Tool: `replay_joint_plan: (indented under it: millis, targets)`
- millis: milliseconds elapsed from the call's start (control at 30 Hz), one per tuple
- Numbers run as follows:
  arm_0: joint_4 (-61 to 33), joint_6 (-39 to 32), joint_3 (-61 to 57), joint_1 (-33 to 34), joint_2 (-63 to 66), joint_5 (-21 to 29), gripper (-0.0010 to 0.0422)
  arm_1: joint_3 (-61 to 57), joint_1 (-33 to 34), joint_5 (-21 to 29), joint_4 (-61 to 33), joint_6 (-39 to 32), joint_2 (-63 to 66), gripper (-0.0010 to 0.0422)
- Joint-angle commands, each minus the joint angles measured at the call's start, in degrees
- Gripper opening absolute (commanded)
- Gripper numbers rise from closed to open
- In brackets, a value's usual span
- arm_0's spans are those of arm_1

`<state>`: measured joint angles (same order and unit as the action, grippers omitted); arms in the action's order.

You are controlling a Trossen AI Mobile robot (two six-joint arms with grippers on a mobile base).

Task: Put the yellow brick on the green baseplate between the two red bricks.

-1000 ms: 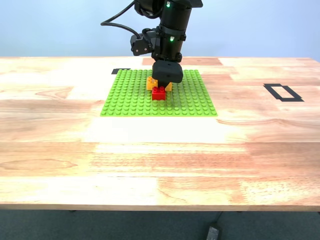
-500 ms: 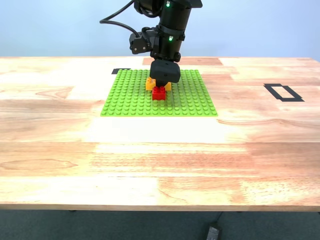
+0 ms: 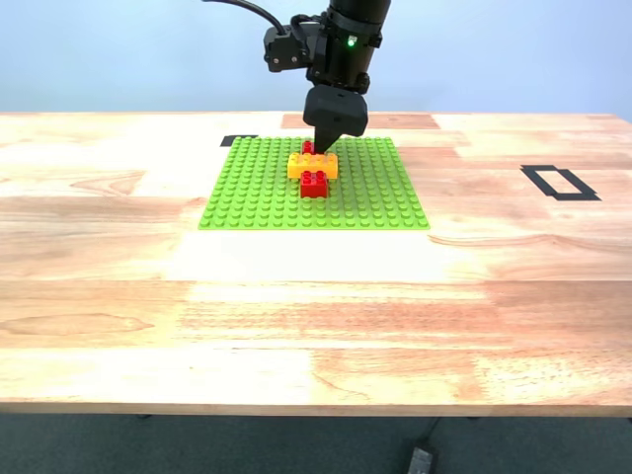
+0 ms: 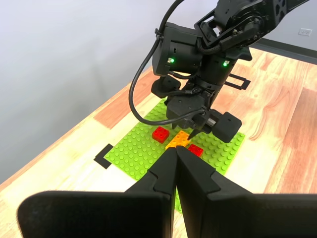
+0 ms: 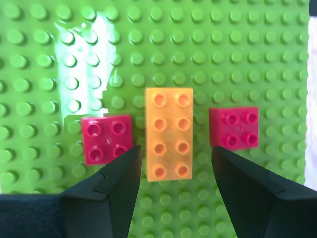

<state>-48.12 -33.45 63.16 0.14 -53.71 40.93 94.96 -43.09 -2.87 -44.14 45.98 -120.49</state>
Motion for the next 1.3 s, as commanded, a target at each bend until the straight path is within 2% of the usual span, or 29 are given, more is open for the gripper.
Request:
replay_joint_plan:
  millis: [33, 367, 467, 1000, 1167, 1300]
  targets:
    - [-0.2, 0.02, 0.02, 0.0, 0.0, 0.0, 0.0, 0.11, 0.04, 0.48, 0.52, -0.31, 0.2, 0.0162]
    - [-0.35, 0.0, 0.02, 0.0, 0.0, 0.0, 0.0, -0.02, 0.04, -0.52, 0.96, -2.01, -0.11, -0.0005]
    - [-0.33, -0.04, 0.02, -0.02, 0.0, -0.02, 0.0, -0.68, 0.04, -1.9, 1.46, -1.84, -0.11, 0.001]
    - [-0.35, -0.02, 0.02, -0.02, 0.0, -0.02, 0.0, -5.92, 0.04, -1.42, 8.48, -0.5, -0.11, 0.0011]
    - [-0.35, -0.02, 0.02, -0.02, 0.0, -0.02, 0.0, -8.26, 0.59, -0.74, 9.18, 1.7, -0.11, 0.0011]
    - [-0.35, -0.02, 0.02, 0.0, 0.0, -0.02, 0.0, -10.64, 0.87, 1.81, 11.43, 3.65, -0.11, 0.0011]
